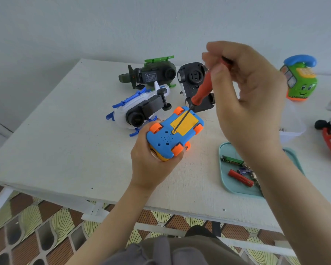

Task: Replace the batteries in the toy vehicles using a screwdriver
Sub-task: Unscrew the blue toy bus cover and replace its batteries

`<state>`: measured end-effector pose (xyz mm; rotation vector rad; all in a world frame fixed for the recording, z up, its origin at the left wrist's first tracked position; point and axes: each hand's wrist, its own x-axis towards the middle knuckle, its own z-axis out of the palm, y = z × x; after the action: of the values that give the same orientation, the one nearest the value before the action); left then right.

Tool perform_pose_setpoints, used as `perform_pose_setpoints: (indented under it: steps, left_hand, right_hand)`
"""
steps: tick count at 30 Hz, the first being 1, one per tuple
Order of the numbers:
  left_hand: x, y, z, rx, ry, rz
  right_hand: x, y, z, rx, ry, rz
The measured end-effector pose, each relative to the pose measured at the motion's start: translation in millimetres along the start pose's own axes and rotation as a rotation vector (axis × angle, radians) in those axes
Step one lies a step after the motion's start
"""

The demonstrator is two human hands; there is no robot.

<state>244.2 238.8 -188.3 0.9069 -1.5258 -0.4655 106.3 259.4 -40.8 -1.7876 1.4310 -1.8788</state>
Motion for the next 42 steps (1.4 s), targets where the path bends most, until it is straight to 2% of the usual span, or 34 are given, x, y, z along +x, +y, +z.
perform_pose_setpoints:
  steps: [12,20,28,34,42]
  left_hand:
    - [3.7,4.1,-0.2,-0.017,-0.01,0.028]
    - [3.5,3.2,-1.4,-0.058,-0.03,-0.032]
    - [3.8,4.2,-1.3,-0.046,-0.04,-0.041]
    - [4.5,5.3,-1.6,-0.043,-0.047,-0.06]
    - [6.6,9.0,-3.3,-0.074,-0.046,-0.099]
  right_hand:
    - [3.3,6.7,-2.1,-0.159,0.021,-0.092]
    - [3.6,13.4,-16.8,-0.126,-0.175,0.011]
    - [3.2,14.1,-17.6,-0.066,-0.048,0.022]
    - [3.4,10.5,-16.2,0.011,-0.146,0.025]
    - [3.3,10.2,-20.2,-0.073,-0.232,0.038]
